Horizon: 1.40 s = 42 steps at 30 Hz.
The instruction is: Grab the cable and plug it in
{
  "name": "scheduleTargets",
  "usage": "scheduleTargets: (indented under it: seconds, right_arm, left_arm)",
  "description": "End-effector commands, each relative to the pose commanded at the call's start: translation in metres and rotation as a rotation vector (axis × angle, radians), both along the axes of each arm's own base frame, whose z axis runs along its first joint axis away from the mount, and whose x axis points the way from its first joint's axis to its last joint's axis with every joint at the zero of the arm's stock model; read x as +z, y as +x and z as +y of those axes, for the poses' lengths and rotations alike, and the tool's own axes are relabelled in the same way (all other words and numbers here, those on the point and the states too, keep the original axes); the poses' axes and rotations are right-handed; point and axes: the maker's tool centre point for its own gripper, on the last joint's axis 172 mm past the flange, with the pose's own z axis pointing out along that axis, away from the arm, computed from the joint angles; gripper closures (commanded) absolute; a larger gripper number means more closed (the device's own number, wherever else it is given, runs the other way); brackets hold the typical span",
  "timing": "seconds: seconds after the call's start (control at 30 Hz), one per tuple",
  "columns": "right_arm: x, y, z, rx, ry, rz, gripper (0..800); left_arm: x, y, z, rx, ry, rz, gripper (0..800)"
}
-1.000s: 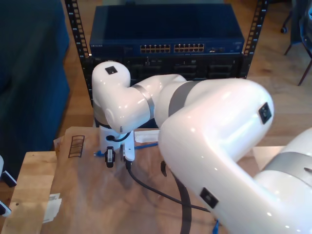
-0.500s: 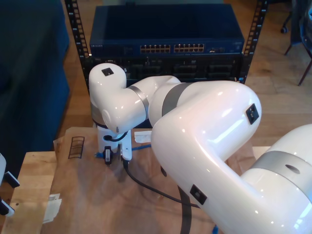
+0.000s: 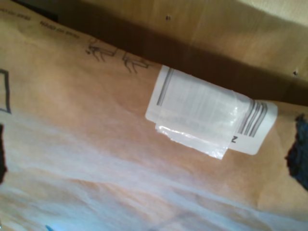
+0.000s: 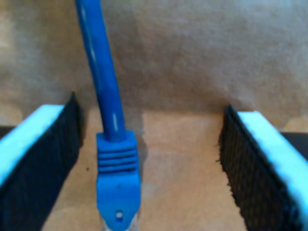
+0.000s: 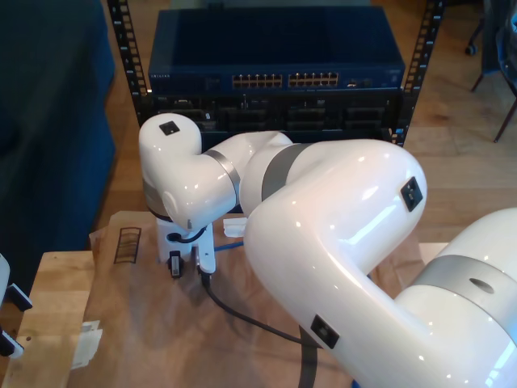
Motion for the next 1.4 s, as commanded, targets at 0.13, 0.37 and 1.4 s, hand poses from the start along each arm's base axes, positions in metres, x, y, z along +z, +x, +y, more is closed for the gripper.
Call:
scheduleTargets:
  seconds: [0.13,0.37,1.4]
  right_arm:
    - [0.001,0.0,0.0,0.0,0.001,-0.001,443]
    - [0.004,-0.003,0.005,0.059,-0.035,-0.04,750]
    - [0.201,-0.084,-0.21,-0.264,0.087,-0.066,797]
  left_arm:
    - [0.0,0.0,0.0,0.0,0.001,-0.001,0]
    - [0.001,0.001,0.0,0.0,0.002,-0.003,0]
    - [0.105,0.065,-0.2,-0.156,-0.407,-0.205,0]
